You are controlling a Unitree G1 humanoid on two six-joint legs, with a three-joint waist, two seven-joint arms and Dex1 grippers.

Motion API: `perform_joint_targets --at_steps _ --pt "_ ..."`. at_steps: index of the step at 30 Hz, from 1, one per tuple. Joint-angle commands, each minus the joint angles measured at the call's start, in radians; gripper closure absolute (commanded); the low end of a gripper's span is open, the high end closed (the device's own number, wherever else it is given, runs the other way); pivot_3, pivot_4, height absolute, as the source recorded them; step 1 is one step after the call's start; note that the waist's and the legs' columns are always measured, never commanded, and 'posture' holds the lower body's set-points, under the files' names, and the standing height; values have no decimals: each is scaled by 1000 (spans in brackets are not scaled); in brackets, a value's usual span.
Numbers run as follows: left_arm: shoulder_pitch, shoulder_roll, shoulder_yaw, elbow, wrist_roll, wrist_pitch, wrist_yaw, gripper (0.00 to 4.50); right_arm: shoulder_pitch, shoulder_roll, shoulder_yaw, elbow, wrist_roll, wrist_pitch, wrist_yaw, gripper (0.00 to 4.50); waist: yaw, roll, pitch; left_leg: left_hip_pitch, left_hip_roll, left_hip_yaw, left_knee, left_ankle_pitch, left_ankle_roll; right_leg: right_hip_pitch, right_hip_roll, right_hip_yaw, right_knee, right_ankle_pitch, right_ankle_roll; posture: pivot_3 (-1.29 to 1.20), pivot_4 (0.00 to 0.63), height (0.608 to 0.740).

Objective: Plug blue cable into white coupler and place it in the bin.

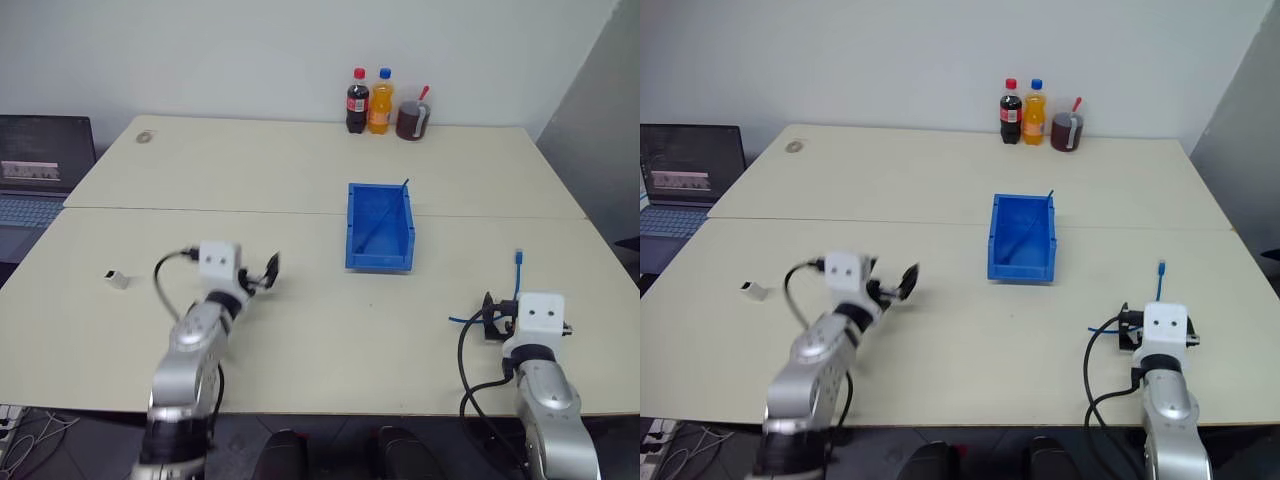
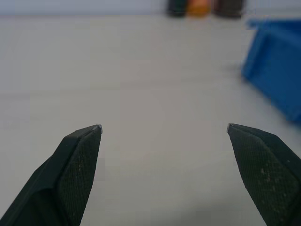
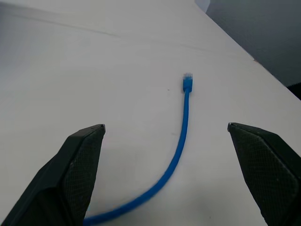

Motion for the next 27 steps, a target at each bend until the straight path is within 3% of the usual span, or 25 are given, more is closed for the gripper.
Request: perform_joint_targets --at_steps 1,8,20,24,27 --pt "-176 45 -124 24 -87 17 -306 0 -97 -83 -85 42 80 66 77 63 -3 1 0 0 -1 1 0 0 0 0 0 1 -1 0 0 0 150 740" --pt "-437 -1 -274 273 -82 -72 -641 0 -287 -243 -131 340 159 203 194 63 -14 4 2 -3 1 2 -3 -1 1 -1 2 3 -6 0 -2 0 150 740" --pt "-508 -45 -316 446 1 -214 -779 0 -468 -310 -188 613 293 245 293 63 -14 7 4 -15 2 2 -1 -1 2 -16 4 3 1 1 -4 0 150 740" --pt "-510 -42 -308 444 6 -210 -793 0 -448 -300 -166 597 305 251 301 778 -14 7 4 -15 2 2 -1 -1 2 -16 4 3 1 1 -4 0 150 740" --pt "-508 -37 -301 435 5 -198 -800 0 -431 -288 -154 580 309 251 294 1589 -14 7 4 -15 2 2 -1 -1 2 -16 4 3 1 1 -4 0 150 740"
